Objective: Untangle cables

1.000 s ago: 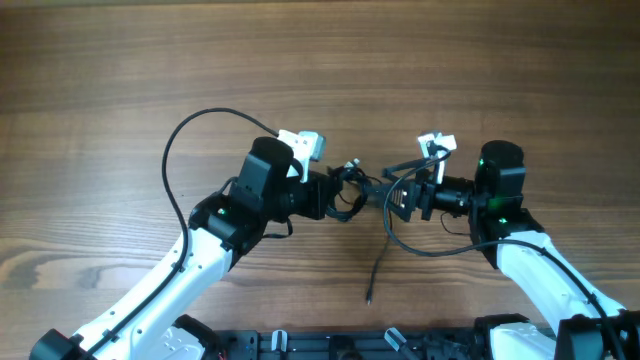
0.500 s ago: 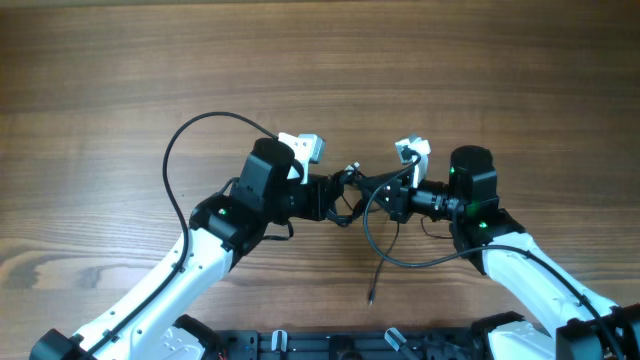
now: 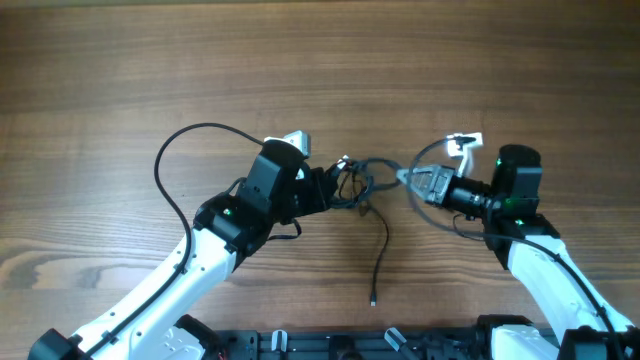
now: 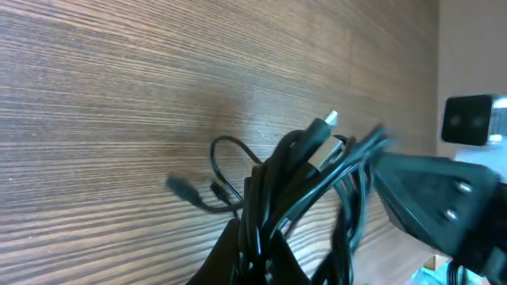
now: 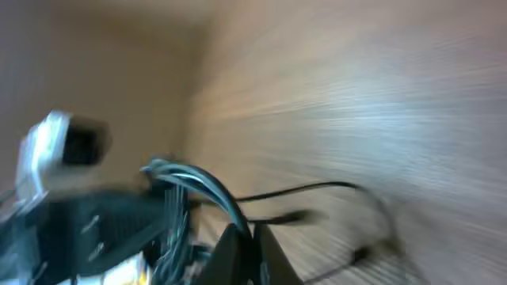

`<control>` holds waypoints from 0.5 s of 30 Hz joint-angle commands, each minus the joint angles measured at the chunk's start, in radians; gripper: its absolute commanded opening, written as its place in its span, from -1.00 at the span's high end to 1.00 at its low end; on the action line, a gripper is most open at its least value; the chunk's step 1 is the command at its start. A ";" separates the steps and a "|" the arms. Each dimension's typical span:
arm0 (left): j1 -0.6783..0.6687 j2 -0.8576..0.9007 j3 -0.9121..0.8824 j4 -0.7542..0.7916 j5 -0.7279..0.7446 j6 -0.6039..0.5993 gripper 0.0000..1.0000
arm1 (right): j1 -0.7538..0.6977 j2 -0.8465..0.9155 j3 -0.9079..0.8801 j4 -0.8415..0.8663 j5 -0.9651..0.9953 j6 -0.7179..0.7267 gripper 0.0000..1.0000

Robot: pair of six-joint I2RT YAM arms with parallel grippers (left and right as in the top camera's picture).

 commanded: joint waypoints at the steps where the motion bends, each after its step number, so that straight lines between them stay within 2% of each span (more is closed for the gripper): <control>1: 0.040 -0.004 -0.026 0.046 0.084 0.143 0.92 | -0.071 -0.010 0.002 -0.102 0.480 0.129 0.91; 3: 0.040 -0.004 -0.026 0.069 0.100 0.158 0.92 | -0.071 -0.010 0.002 -0.113 0.480 0.136 0.92; 4: 0.040 -0.004 -0.026 0.072 0.099 0.162 0.92 | -0.070 -0.010 0.002 -0.094 0.433 0.126 0.90; 5: 0.040 -0.004 -0.026 0.072 0.099 0.163 0.92 | -0.070 -0.010 0.002 -0.044 0.318 0.055 0.80; 6: 0.040 -0.004 -0.026 0.072 0.100 0.166 0.92 | -0.070 -0.010 0.002 0.069 0.097 -0.098 0.46; 7: 0.040 -0.004 -0.026 0.074 0.100 0.166 0.92 | -0.069 -0.010 0.002 0.146 -0.051 -0.171 0.08; 8: 0.040 -0.004 -0.026 0.076 0.100 0.165 0.92 | -0.061 -0.010 0.002 0.192 -0.134 -0.195 -0.18; 12: 0.040 -0.004 -0.026 0.077 0.099 0.158 0.92 | 0.051 -0.010 0.002 0.161 -0.131 -0.278 -0.59; 15: 0.040 -0.004 -0.026 0.076 0.100 0.157 0.92 | 0.191 -0.010 0.002 0.090 0.051 -0.277 -0.62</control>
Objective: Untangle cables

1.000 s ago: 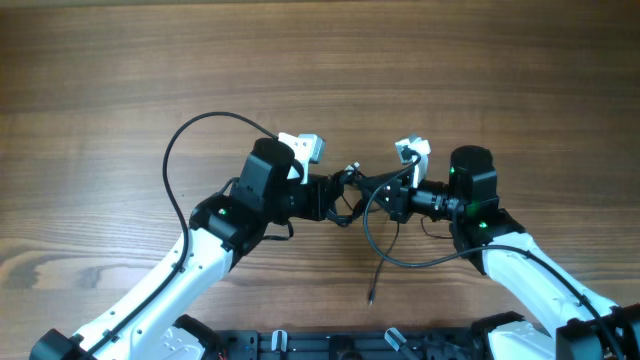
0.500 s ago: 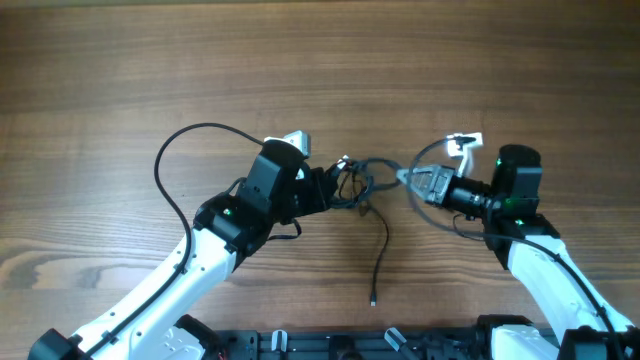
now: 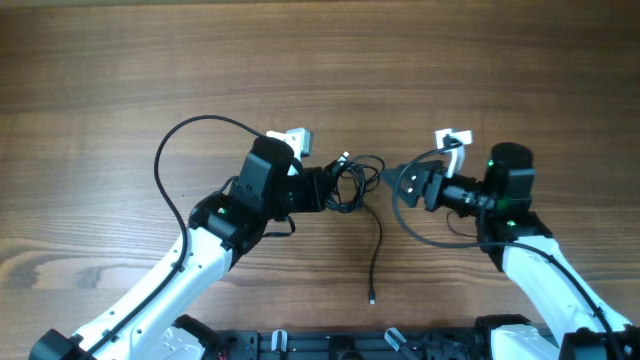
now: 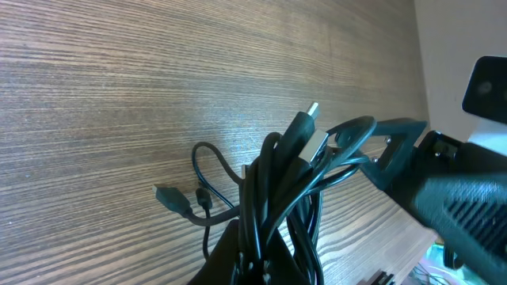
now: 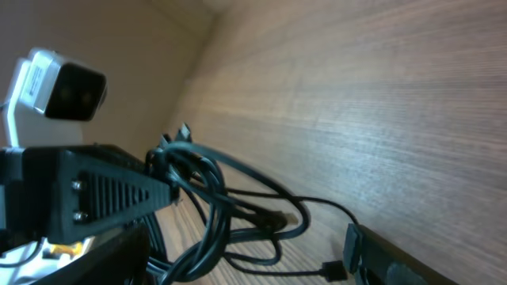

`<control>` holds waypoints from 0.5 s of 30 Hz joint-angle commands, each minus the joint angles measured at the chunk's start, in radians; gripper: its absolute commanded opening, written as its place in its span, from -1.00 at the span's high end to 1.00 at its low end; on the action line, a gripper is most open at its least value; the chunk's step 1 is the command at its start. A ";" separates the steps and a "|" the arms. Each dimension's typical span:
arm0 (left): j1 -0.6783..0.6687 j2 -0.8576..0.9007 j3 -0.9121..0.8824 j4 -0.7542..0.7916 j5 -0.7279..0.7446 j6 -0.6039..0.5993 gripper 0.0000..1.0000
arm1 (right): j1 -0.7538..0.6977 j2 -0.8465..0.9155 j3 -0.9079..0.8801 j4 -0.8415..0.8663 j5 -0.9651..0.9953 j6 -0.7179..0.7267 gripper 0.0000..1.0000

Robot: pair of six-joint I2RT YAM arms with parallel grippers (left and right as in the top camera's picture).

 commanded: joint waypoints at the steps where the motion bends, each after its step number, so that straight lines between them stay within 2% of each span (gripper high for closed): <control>1: 0.002 -0.004 -0.003 0.005 0.016 0.016 0.92 | 0.119 -0.007 0.003 -0.063 0.186 -0.015 -0.63; 7: 0.002 -0.004 -0.003 -0.005 0.111 0.006 0.92 | 0.235 -0.005 0.003 -0.041 0.618 0.214 -0.95; 12: 0.002 -0.004 -0.003 -0.026 0.262 0.124 0.92 | 0.234 -0.005 0.005 0.178 0.653 0.272 -0.99; 15: 0.002 -0.004 -0.003 -0.091 0.263 0.161 0.92 | 0.234 -0.005 0.005 0.225 0.653 0.296 -0.99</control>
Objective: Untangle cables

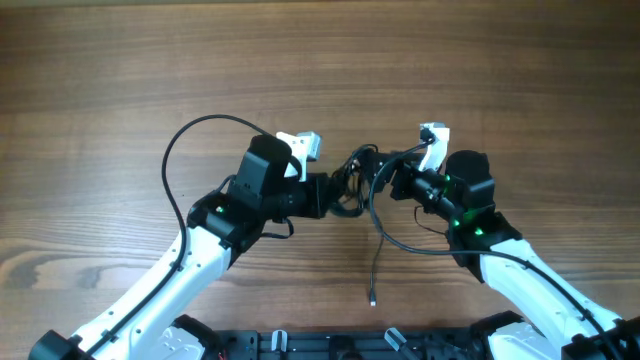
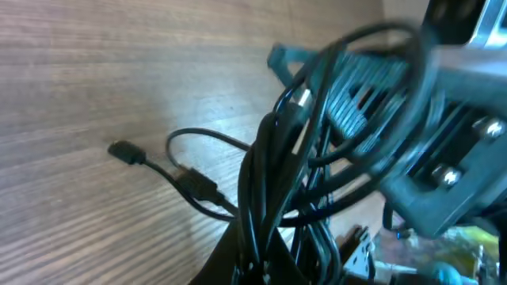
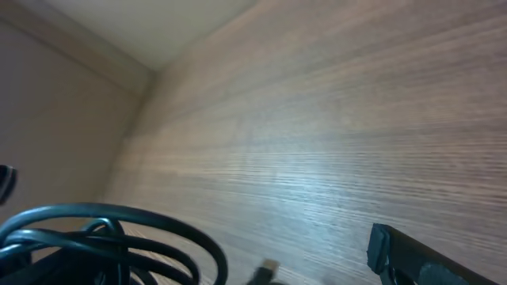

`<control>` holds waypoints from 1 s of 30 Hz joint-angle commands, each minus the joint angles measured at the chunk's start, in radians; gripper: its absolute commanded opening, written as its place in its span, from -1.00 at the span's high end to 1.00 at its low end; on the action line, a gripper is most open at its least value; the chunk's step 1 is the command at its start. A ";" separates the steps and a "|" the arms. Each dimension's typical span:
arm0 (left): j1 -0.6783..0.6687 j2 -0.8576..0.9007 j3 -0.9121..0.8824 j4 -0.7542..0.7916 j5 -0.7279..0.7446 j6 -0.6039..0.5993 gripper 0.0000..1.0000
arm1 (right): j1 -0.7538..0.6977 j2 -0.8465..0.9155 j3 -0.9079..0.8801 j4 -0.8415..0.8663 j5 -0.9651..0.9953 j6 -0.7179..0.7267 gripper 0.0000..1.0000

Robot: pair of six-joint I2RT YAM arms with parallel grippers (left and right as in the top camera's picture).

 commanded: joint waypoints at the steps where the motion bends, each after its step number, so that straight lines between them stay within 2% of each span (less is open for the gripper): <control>1: -0.005 -0.003 -0.007 -0.084 0.097 0.101 0.92 | -0.018 -0.005 0.014 0.044 0.113 0.082 -0.99; 3: -0.005 -0.003 -0.007 -0.086 0.055 0.096 0.92 | -0.018 -0.005 0.014 0.002 0.000 0.079 -0.99; 4: -0.005 -0.003 -0.007 -0.085 0.001 0.057 0.92 | -0.018 -0.005 0.014 -0.051 -0.033 0.078 -0.98; 7: 0.004 -0.003 -0.007 -0.083 -0.100 0.024 0.92 | -0.018 -0.006 0.014 -0.127 -0.059 0.022 -0.99; 10: 0.050 -0.003 -0.007 -0.084 -0.101 0.007 0.92 | -0.018 -0.006 0.014 -0.078 -0.183 0.020 -1.00; 15: 0.054 -0.003 -0.007 -0.047 0.016 0.000 0.92 | -0.018 -0.005 0.014 -0.092 -0.173 0.026 -1.00; 20: 0.054 -0.003 -0.007 -0.037 0.084 -0.001 0.92 | -0.018 -0.005 0.014 -0.128 0.014 0.039 -1.00; 24: 0.024 -0.003 -0.007 -0.042 0.124 0.002 0.92 | -0.018 -0.005 0.014 0.011 0.138 0.090 -0.99; 26: -0.025 -0.003 -0.007 -0.047 0.124 0.045 0.92 | -0.020 -0.005 0.014 0.050 0.335 0.164 -1.00; 30: -0.051 -0.003 -0.007 -0.111 0.123 0.092 0.92 | -0.118 -0.005 0.014 -0.018 0.467 0.246 -0.99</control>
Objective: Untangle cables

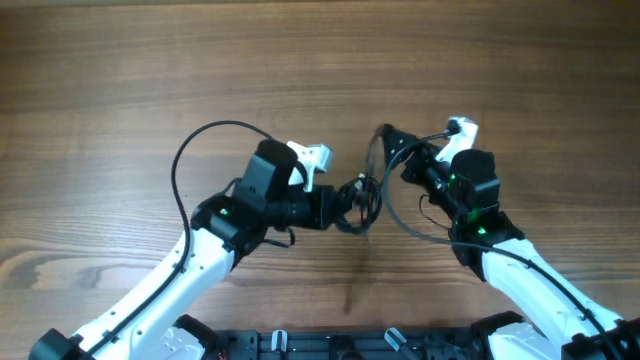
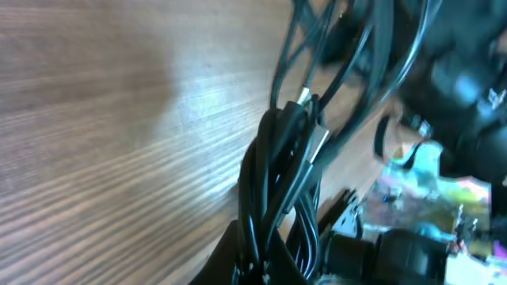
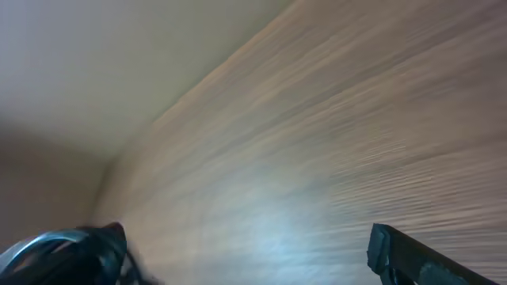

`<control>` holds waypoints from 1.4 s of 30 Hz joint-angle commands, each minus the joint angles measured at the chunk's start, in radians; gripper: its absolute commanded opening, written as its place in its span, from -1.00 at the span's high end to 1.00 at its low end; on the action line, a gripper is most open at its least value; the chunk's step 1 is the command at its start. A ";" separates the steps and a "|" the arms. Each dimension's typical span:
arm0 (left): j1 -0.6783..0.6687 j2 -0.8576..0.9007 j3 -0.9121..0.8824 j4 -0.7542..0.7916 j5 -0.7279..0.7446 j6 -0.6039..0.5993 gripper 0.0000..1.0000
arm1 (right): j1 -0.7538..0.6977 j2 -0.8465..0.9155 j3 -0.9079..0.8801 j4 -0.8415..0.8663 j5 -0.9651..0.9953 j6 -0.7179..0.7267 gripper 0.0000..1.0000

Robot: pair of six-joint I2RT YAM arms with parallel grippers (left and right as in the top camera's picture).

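Observation:
A tangle of black cables (image 1: 362, 198) hangs off the table between the two arms. My left gripper (image 1: 343, 207) is shut on the bundle; in the left wrist view the strands (image 2: 279, 166) rise from its fingers (image 2: 238, 257), a silver plug (image 2: 315, 144) among them. My right gripper (image 1: 392, 146) is open, raised and turned toward the far side. A cable loop (image 1: 374, 165) runs from its tip down to the bundle. In the right wrist view one finger (image 3: 412, 257) shows at the lower right, the other finger (image 3: 107, 241) at the left with a blurred cable (image 3: 40, 247) against it.
The wooden table (image 1: 120, 90) fills the view. A thin black wire (image 1: 190, 150) arcs out from the left arm, and another wire (image 1: 415, 230) curves beside the right arm. A faint blur (image 1: 350, 290) lies near the front edge.
My right gripper, still open, has moved up and away from the left one, and a cable loop now stretches from it. The free end that lay near the front edge no longer shows sharply.
Throughout, my left gripper has been shut on the bundle. My right gripper was shut on a cable to the right of it, then open and apart from the tangle, then open close against it, and now it is raised with a loop drawn out.

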 commanded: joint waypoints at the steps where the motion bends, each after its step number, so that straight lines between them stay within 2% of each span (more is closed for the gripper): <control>1: -0.013 -0.003 -0.006 -0.067 0.045 0.079 0.92 | -0.126 -0.005 0.014 -0.086 0.174 0.140 -0.99; 2: 0.022 -0.004 -0.006 -0.071 0.025 0.082 0.92 | -0.227 -0.005 0.014 -0.232 0.167 0.226 -0.99; 6: 0.132 -0.004 -0.006 -0.055 0.014 0.069 0.92 | -0.260 -0.005 0.014 -0.296 0.137 0.187 -0.99; 8: 0.209 -0.004 -0.006 -0.054 0.000 0.019 0.92 | -0.260 -0.006 0.014 -0.274 0.069 0.182 -0.99; 10: 0.260 -0.004 -0.006 -0.054 0.005 0.002 0.92 | -0.258 -0.006 0.014 -0.149 -0.182 0.023 -0.99; 11: 0.269 -0.004 -0.006 -0.054 0.009 0.002 0.92 | -0.249 -0.006 0.014 -0.094 -0.313 -0.056 -1.00; 13: 0.269 -0.004 -0.006 -0.048 0.017 0.004 0.92 | -0.217 -0.006 0.014 -0.070 -0.469 -0.114 -0.99; 16: 0.266 -0.003 -0.006 0.017 0.207 0.111 0.92 | -0.100 -0.005 0.014 -0.105 -0.447 -0.135 -0.99; 18: 0.266 -0.004 -0.006 0.057 0.283 0.160 0.92 | -0.048 -0.005 0.014 -0.106 -0.422 -0.135 -1.00; 20: 0.267 -0.004 -0.006 0.072 0.280 0.161 0.92 | -0.029 -0.005 0.014 -0.110 -0.484 -0.160 -0.99; 23: 0.267 -0.003 -0.006 0.078 0.281 0.187 0.92 | -0.029 -0.005 0.014 -0.113 -0.650 -0.300 -1.00; 26: 0.267 -0.003 -0.006 0.083 0.281 0.187 0.92 | -0.029 -0.005 0.014 -0.156 -0.659 -0.335 -0.99; 28: 0.267 -0.003 -0.006 0.082 0.280 0.183 0.92 | -0.029 -0.005 0.014 -0.156 -0.640 -0.308 -0.99; 30: 0.267 -0.003 -0.006 0.082 0.244 0.135 0.92 | -0.049 -0.006 0.014 -0.109 -0.651 -0.201 -1.00; 32: 0.267 -0.003 -0.006 0.074 0.111 -0.007 0.92 | -0.088 -0.006 0.014 0.012 -0.820 -0.071 -0.99; 34: 0.267 -0.003 -0.006 0.073 0.042 -0.111 0.92 | -0.092 -0.006 0.014 0.069 -0.905 0.001 -0.99; 37: 0.267 -0.003 -0.006 0.087 -0.016 -0.227 0.92 | -0.069 -0.006 0.014 -0.125 -0.869 0.090 -0.99; 40: 0.262 -0.003 -0.006 0.105 -0.036 -0.301 0.92 | -0.005 -0.005 0.013 -0.312 -0.670 0.113 -0.99; 42: 0.212 -0.003 -0.006 0.124 -0.046 -0.301 0.92 | 0.047 -0.005 0.013 -0.257 -0.620 0.143 -0.98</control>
